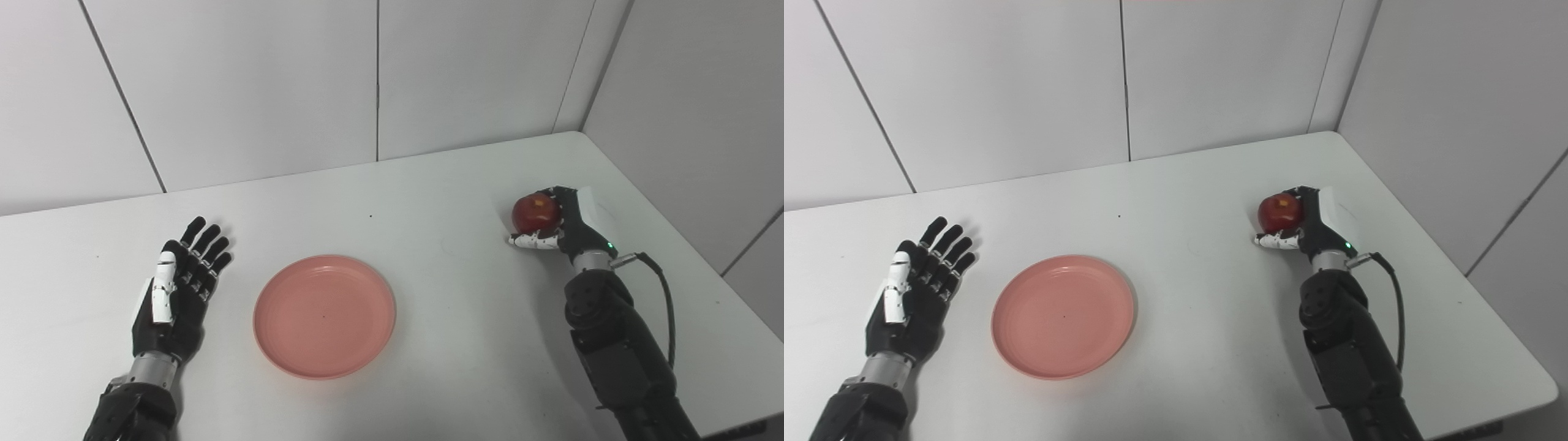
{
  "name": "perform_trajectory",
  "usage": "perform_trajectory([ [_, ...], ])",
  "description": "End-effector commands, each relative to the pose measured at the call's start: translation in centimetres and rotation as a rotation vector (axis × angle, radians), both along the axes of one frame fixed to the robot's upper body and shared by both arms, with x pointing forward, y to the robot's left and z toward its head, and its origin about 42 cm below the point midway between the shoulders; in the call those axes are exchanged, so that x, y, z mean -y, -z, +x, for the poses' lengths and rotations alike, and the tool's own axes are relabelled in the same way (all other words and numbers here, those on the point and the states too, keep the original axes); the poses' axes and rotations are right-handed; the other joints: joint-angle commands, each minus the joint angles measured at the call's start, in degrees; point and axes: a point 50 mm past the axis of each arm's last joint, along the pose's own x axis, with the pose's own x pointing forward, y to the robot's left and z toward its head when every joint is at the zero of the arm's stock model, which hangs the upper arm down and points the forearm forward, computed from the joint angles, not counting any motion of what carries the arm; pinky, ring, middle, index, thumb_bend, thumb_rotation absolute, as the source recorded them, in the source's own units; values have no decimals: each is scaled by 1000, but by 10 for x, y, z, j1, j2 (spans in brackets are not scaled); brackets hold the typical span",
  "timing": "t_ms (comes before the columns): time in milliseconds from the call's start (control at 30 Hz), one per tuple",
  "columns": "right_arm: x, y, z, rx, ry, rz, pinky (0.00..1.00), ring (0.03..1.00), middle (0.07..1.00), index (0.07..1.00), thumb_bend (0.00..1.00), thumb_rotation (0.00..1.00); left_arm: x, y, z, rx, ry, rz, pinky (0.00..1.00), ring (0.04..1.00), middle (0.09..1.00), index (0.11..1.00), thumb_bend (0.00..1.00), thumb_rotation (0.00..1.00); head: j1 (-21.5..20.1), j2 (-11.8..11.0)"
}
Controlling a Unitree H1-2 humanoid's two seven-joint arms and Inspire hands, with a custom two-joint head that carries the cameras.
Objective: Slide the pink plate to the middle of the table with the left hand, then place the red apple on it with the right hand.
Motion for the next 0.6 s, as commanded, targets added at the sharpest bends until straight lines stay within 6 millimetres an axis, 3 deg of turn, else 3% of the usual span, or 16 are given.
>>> perform_trajectory([
  [0,2,-28,11,110,-23,-70,407,470,511,493,532,68,-11,33,-18,-155,-15,14,933,919,919,901,350,1000,1,0],
  [67,3,-28,11,110,-27,-76,377,444,480,494,531,14,-10,33,-18,-154,-14,10,936,921,920,905,349,1000,2,0],
  [300,2,-31,8,145,-6,-43,339,414,456,509,528,3,-9,34,-18,-152,-15,10,933,919,919,904,356,1000,6,0],
  [433,4,-34,8,183,2,27,402,470,483,490,529,0,-8,33,-19,-149,-13,9,938,925,925,911,360,1000,8,-1],
  [567,3,-40,6,215,4,89,404,470,468,509,527,0,-8,35,-19,-151,-13,9,941,928,928,914,365,1000,10,-1],
])
